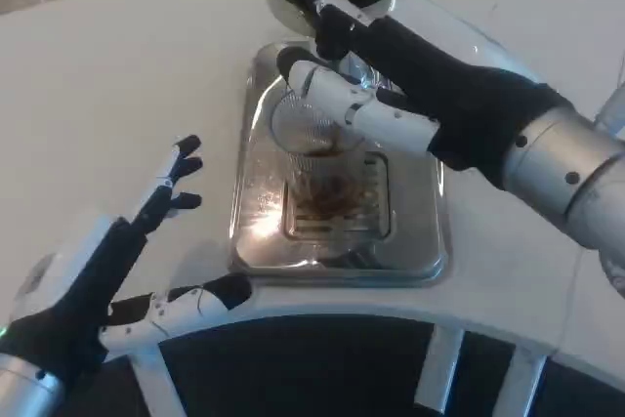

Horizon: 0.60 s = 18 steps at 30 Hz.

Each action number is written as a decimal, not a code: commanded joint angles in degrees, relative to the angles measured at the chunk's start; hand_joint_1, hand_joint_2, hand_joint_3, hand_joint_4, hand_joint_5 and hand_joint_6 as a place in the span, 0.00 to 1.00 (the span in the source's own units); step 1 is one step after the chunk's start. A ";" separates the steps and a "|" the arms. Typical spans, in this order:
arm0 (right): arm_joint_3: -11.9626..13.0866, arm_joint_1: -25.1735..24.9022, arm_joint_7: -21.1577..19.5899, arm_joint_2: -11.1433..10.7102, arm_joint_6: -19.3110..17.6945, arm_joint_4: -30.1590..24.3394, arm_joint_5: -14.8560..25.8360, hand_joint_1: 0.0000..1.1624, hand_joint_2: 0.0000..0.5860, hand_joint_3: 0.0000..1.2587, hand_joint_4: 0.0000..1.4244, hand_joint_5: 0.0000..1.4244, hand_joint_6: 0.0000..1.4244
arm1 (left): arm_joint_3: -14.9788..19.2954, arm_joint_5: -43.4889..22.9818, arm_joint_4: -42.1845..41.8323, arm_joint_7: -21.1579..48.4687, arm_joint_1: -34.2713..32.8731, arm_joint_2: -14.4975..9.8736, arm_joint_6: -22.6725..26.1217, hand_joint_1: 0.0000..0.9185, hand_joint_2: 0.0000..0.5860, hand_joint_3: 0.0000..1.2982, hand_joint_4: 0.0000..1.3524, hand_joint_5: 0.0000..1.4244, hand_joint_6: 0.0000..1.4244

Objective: Grasp the cup under the faucet to collect the drink, then remove the cup.

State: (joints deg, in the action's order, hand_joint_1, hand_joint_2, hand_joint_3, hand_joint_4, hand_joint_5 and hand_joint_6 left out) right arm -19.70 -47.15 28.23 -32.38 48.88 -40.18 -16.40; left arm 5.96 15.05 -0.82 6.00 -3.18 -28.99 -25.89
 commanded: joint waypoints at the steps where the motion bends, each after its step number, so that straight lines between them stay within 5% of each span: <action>1: -0.50 1.55 2.14 -0.03 -1.81 -0.93 0.82 0.00 0.81 0.00 0.00 0.00 0.00 | -1.73 3.04 0.97 -1.47 -2.22 2.03 2.13 0.21 0.04 0.00 0.00 0.15 0.14; 18: -0.59 1.34 2.64 0.64 -1.42 -0.03 -0.16 0.00 0.83 0.00 0.00 0.00 0.00 | -5.15 7.03 9.93 -5.50 -10.53 5.11 3.05 0.23 0.04 0.00 0.00 0.15 0.13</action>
State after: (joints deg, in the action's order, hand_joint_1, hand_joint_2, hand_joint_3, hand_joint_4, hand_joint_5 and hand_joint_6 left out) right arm -19.12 -46.60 28.80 -32.09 48.05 -40.09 -17.42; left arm 1.27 21.33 7.73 1.66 -13.30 -23.93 -22.99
